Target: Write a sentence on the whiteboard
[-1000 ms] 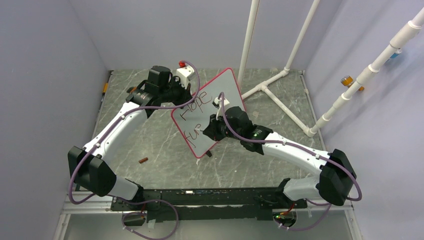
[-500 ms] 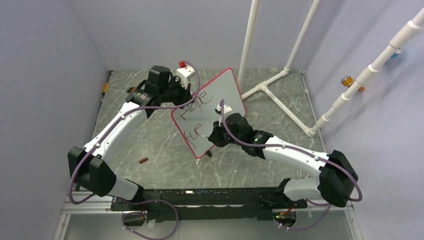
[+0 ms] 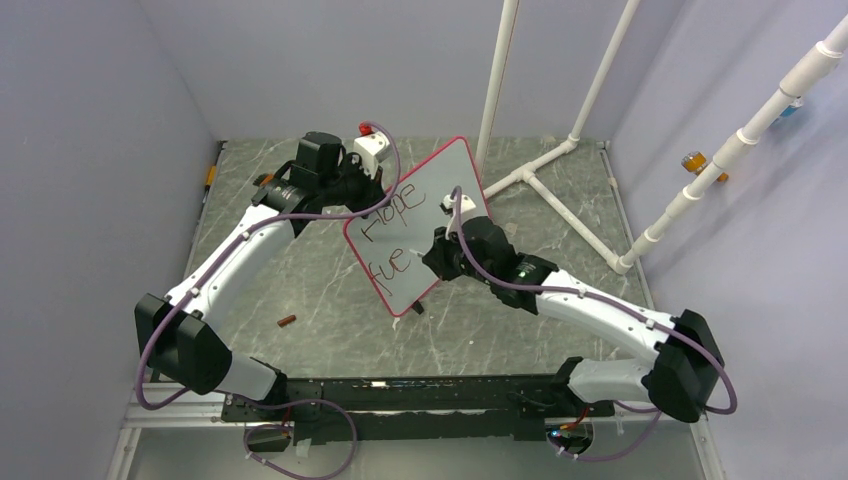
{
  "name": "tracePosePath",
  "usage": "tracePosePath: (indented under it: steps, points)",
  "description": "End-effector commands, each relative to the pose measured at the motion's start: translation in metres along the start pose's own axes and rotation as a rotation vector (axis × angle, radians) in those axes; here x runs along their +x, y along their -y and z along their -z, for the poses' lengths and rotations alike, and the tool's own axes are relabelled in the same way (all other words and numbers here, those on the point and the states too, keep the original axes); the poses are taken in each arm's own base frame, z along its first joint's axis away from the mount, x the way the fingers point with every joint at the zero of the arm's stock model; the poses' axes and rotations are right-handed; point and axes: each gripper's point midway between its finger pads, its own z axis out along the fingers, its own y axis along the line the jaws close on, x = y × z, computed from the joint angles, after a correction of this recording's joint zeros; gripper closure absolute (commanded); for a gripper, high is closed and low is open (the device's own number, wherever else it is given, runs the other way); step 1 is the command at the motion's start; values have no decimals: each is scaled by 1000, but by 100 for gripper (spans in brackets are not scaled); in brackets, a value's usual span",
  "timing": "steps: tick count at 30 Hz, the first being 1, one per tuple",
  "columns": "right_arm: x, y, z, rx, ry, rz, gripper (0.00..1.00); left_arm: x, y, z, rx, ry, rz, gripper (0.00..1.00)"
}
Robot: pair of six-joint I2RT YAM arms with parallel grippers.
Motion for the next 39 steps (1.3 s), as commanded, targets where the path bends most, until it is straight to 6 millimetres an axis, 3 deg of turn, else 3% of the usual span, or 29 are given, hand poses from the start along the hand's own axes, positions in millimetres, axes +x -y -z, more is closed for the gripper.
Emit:
tracePosePath:
  steps: [1, 11, 31, 39]
  points:
    - [-42, -17, 25, -66, 122, 9, 100, 17, -11, 5, -52, -68, -95, 100]
    - [-55, -20, 29, -69, 158, 10, 100, 17, -11, 5, -52, -65, -96, 100]
    - [-82, -23, 5, -87, 170, 21, 100, 16, -8, 6, -44, -62, -99, 100]
    - [-72, -20, -4, -80, 143, 10, 100, 15, -7, 6, -43, -60, -100, 100]
